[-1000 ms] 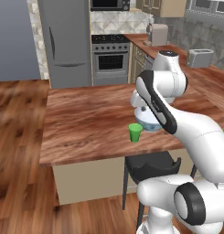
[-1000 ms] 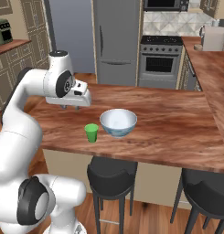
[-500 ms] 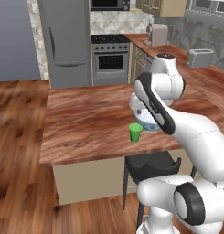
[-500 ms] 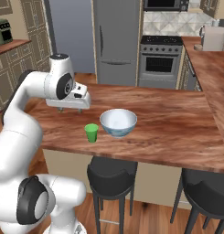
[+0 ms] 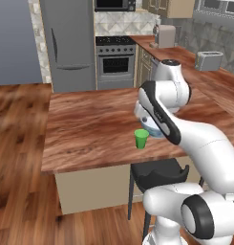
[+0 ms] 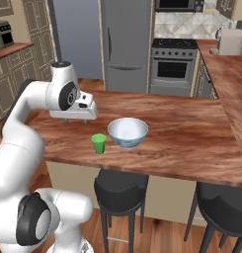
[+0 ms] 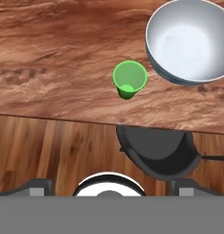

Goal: Place the cup inside the bowl on the dining table and move the bowl to any counter.

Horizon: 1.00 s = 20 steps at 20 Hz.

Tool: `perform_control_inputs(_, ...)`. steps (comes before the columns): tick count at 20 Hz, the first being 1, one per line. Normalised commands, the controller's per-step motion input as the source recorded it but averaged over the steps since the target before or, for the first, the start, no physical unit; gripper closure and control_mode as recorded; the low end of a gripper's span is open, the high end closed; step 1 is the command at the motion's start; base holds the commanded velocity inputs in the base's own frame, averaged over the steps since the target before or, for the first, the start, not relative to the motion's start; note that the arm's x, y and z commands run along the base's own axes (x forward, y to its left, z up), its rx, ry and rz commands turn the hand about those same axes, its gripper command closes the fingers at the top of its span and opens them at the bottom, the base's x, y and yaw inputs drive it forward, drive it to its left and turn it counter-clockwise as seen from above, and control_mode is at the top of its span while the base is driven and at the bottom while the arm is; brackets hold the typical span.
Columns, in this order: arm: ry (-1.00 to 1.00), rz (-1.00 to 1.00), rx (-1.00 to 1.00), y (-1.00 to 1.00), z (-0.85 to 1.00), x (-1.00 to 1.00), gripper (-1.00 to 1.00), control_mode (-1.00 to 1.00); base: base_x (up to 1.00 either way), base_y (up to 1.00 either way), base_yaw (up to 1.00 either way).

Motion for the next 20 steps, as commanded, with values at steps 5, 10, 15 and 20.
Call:
perform_control_inputs(5, 0.00, -0.03, -0.12, 0.00, 0.00, 0.00, -1.00, -1.00, 0.00, 0.00, 0.00)
perform_control_inputs(10, 0.00, -0.06, -0.11, 0.00, 0.00, 0.00, -1.00, -1.00, 0.00, 0.00, 0.00)
perform_control_inputs(15, 0.00, -0.12, -0.04, 0.00, 0.00, 0.01, -1.00, -1.00, 0.00, 0.00, 0.00)
perform_control_inputs(20, 0.00, -0.13, 0.00, 0.00, 0.00, 0.05, -1.00, -1.00, 0.00, 0.00, 0.00)
